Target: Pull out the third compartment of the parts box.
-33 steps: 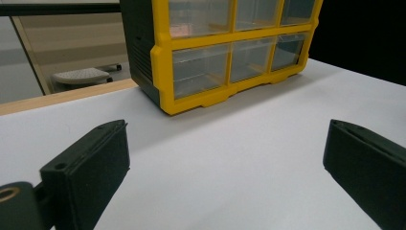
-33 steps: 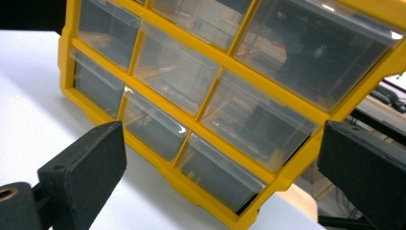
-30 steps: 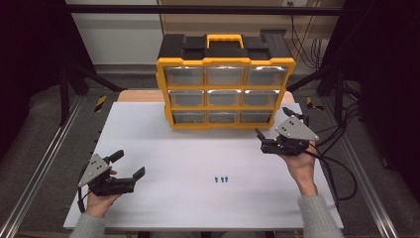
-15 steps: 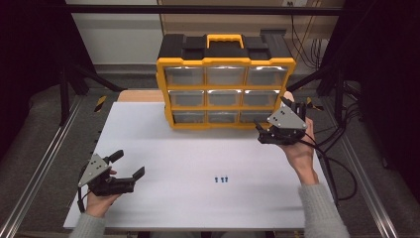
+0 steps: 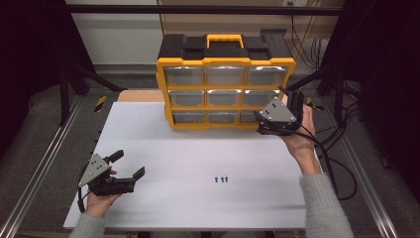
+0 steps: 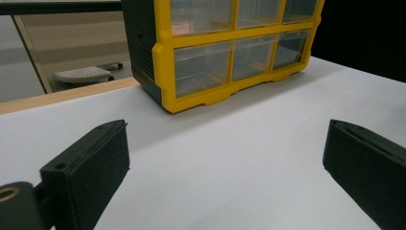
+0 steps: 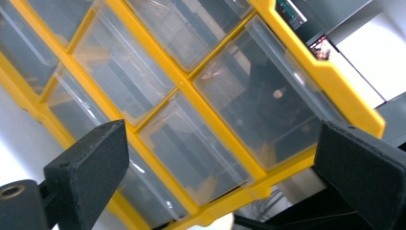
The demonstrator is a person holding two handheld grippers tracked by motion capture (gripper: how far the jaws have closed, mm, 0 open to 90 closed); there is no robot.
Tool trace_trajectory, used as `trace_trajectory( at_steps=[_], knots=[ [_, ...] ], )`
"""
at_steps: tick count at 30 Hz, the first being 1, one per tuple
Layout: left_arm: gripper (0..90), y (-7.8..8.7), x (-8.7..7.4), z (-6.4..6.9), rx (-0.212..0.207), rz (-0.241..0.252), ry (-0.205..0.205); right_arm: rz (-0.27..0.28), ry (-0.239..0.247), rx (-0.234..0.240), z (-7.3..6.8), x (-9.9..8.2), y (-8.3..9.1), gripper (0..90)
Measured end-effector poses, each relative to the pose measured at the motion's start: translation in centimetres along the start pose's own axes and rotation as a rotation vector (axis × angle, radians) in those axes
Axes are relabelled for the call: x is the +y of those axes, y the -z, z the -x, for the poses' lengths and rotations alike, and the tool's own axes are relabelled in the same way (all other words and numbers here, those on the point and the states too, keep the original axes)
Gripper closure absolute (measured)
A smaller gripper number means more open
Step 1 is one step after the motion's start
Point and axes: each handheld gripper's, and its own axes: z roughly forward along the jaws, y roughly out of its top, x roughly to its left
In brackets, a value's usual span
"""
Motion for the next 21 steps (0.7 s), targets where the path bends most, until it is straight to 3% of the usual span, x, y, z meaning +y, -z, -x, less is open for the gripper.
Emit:
trace_trajectory(
  at_steps=[21],
  knots=[
    [1.6, 0.1, 0.1, 0.0, 0.002, 0.002, 0.000, -0.022, 0.185, -0.120, -0.3, 1.3, -1.7, 9.1]
  ],
)
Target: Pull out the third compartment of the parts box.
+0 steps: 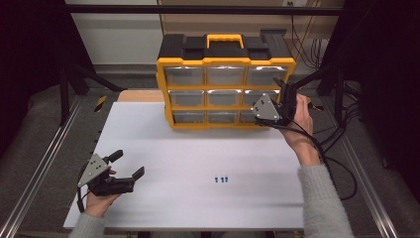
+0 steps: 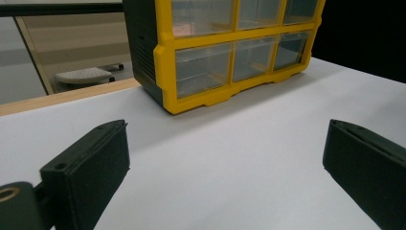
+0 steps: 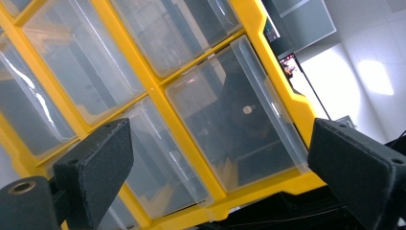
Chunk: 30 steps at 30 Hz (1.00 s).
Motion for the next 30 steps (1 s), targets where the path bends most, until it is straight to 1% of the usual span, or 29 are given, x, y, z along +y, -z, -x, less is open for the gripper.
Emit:
trace_trajectory(
  at_steps=[1, 2, 3, 7, 13, 18, 23, 27, 30],
  knots=[
    [1.6, 0.0, 0.0, 0.0, 0.000, 0.000, 0.000, -0.002, 0.013, -0.006, 0.0, 0.0, -0.1, 9.2],
    [1.6, 0.0, 0.0, 0.0, 0.000, -0.001, -0.001, -0.002, 0.016, -0.014, 0.0, 0.0, -0.2, 9.3],
    [1.6, 0.0, 0.0, 0.0, 0.000, -0.001, 0.000, -0.001, 0.032, -0.022, 0.1, 0.0, -0.3, 9.5],
    [1.6, 0.0, 0.0, 0.0, 0.000, -0.002, -0.001, -0.012, 0.054, -0.045, 0.1, 0.0, -0.8, 10.3],
    [1.6, -0.1, 0.0, 0.0, 0.000, -0.002, -0.001, -0.010, 0.101, -0.065, 0.1, 0.1, -1.6, 11.2],
    [1.6, -0.1, 0.0, 0.0, -0.001, -0.003, -0.003, -0.012, 0.151, -0.088, 0.2, 0.3, -2.2, 12.3],
    [1.6, -0.1, -0.1, 0.0, -0.001, -0.004, -0.002, -0.013, 0.171, -0.116, 0.3, 0.3, -2.7, 13.9],
    [1.6, -0.1, -0.1, 0.0, -0.001, -0.006, -0.002, -0.010, 0.192, -0.128, 0.4, 0.4, -3.1, 15.8],
    [1.6, -0.1, -0.1, 0.0, -0.001, -0.006, -0.003, 0.002, 0.206, -0.158, 0.2, 0.4, -3.3, 18.6]
  ],
)
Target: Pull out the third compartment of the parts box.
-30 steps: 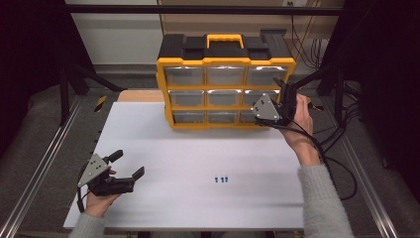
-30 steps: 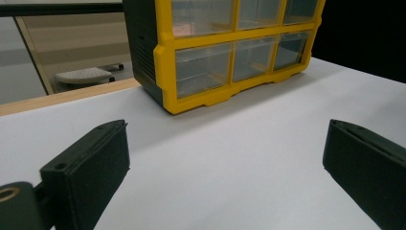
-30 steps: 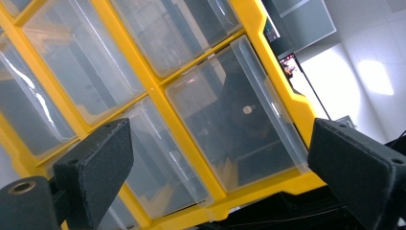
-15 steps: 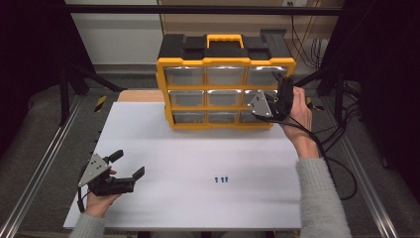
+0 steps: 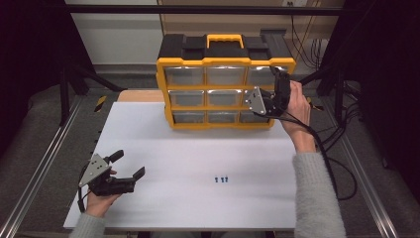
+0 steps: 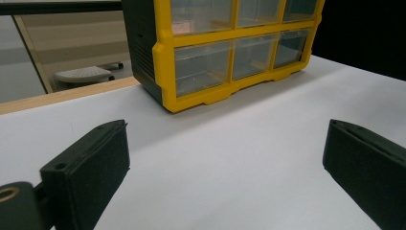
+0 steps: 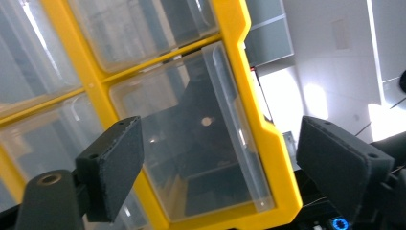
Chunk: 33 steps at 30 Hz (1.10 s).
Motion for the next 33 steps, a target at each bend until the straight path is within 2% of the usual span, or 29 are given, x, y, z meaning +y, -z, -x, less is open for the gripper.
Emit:
trace_trajectory(
  at_steps=[11, 23, 30, 33],
  knots=[
    [1.6, -0.1, 0.0, 0.0, -0.001, 0.000, -0.001, 0.021, 0.048, -0.050, -0.7, 0.1, -0.8, 30.3],
    [1.7, 0.0, -0.1, 0.0, 0.000, 0.000, -0.001, 0.016, 0.129, -0.122, -1.4, -0.1, -1.5, 43.7],
    [1.8, 0.0, -0.1, 0.0, 0.001, 0.000, -0.003, 0.013, 0.139, -0.150, -1.4, -0.3, -1.7, 52.3],
    [1.8, 0.0, -0.1, 0.0, 0.001, 0.000, -0.002, 0.011, 0.158, -0.163, -1.5, -0.4, -1.8, 56.6]
  ],
)
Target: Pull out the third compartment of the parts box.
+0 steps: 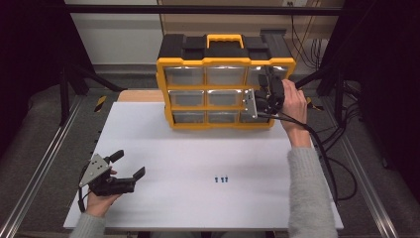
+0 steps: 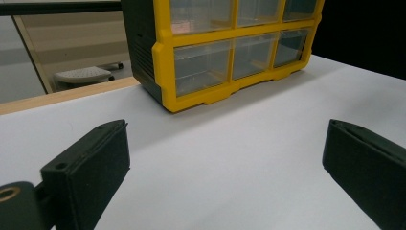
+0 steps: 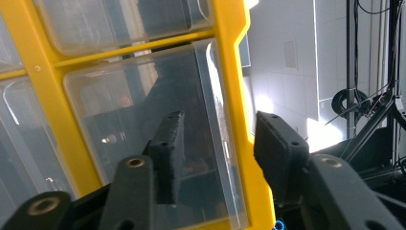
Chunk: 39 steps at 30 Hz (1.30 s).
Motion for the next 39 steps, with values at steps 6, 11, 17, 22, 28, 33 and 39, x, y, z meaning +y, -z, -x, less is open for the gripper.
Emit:
trace_trajectory(
  at_steps=[6, 11, 17, 22, 28, 33, 39],
  knots=[
    [1.9, 0.0, 0.0, 0.0, 0.000, 0.000, -0.001, -0.020, 0.031, -0.021, -0.4, 0.0, -0.2, 64.5],
    [1.9, 0.0, 0.0, 0.0, 0.002, -0.001, 0.001, -0.031, 0.042, -0.046, -0.6, -0.1, -0.4, 69.4],
    [1.9, 0.0, 0.0, 0.0, 0.001, -0.002, 0.001, -0.037, 0.044, -0.069, -0.6, -0.1, -0.5, 74.8],
    [2.0, 0.0, -0.1, -0.1, 0.001, -0.001, 0.002, -0.035, 0.056, -0.074, -0.7, -0.1, -0.6, 76.5],
    [2.0, 0.0, -0.1, -0.1, 0.001, -0.002, 0.002, -0.034, 0.077, -0.087, -0.9, -0.1, -0.6, 79.8],
    [2.0, 0.0, -0.1, -0.1, 0.003, -0.002, 0.003, -0.040, 0.079, -0.099, -1.1, -0.1, -0.6, 80.7],
    [2.0, -0.1, -0.1, -0.1, 0.003, -0.002, 0.001, -0.033, 0.097, -0.100, -1.1, -0.2, -0.5, 82.4]
  ],
)
